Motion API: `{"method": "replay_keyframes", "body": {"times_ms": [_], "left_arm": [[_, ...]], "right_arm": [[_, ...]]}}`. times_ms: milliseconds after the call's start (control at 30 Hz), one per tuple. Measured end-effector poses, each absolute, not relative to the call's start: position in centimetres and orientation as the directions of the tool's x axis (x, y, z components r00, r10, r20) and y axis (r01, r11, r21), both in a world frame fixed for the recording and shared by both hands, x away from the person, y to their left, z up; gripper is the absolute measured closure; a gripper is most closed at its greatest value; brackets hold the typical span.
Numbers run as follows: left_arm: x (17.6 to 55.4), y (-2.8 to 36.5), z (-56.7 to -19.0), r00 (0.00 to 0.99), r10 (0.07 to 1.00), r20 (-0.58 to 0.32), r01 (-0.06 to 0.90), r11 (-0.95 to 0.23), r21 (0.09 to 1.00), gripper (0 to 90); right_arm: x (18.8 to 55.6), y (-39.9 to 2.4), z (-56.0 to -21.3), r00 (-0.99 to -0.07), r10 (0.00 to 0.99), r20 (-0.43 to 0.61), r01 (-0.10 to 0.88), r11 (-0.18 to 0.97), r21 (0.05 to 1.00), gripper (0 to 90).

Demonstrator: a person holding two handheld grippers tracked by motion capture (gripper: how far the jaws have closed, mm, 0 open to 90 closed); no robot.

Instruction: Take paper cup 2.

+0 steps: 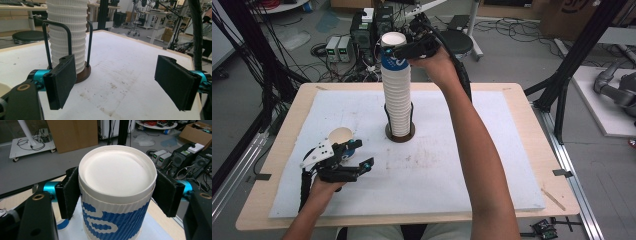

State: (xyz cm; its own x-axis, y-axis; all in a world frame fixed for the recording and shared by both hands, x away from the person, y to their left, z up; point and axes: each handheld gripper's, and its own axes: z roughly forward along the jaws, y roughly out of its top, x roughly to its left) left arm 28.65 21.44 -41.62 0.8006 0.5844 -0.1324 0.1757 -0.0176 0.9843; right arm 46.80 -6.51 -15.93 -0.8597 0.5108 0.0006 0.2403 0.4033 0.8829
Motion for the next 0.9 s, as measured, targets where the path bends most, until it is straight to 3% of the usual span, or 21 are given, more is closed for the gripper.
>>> {"method": "replay_keyframes", "body": {"times_ms": [900], "left_arm": [[28.6,21.3,-41.5,0.807,0.574,-0.137,0.175,-0.011,0.985,17.7]], "right_arm": [[44.7,-9.2,-10.6,-0.847,0.532,-0.002,0.161,0.261,0.952,29.6]]}}
